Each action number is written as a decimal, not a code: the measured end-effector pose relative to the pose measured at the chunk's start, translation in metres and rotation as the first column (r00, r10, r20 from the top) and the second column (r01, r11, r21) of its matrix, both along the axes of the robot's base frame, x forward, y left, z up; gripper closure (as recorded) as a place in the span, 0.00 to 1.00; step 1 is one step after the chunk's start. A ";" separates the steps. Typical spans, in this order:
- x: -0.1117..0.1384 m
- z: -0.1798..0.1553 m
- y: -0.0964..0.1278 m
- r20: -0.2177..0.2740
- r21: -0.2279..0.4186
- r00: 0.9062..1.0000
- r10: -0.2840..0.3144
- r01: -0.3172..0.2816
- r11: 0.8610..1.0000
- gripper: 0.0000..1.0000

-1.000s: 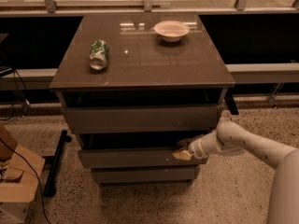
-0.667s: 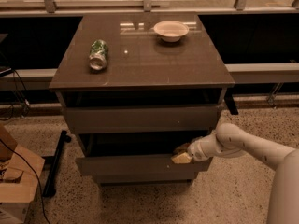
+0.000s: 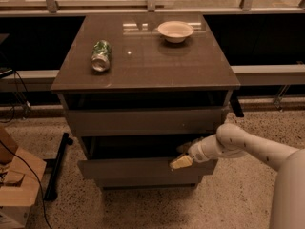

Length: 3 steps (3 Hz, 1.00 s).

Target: Open middle drawer

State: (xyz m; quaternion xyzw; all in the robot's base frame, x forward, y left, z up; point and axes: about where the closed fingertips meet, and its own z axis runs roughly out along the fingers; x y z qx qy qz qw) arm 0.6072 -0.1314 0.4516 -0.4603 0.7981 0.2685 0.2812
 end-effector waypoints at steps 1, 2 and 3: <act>-0.008 0.001 -0.001 0.015 -0.034 1.000 0.004 -0.003 0.999 0.00; -0.027 -0.004 -0.002 0.005 -0.087 1.000 0.029 -0.028 0.996 0.00; -0.055 -0.023 -0.013 -0.088 -0.192 0.991 0.100 -0.116 0.974 0.03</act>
Offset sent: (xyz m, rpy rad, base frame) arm -0.0480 -0.0077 -0.0078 -0.1483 0.0012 0.0508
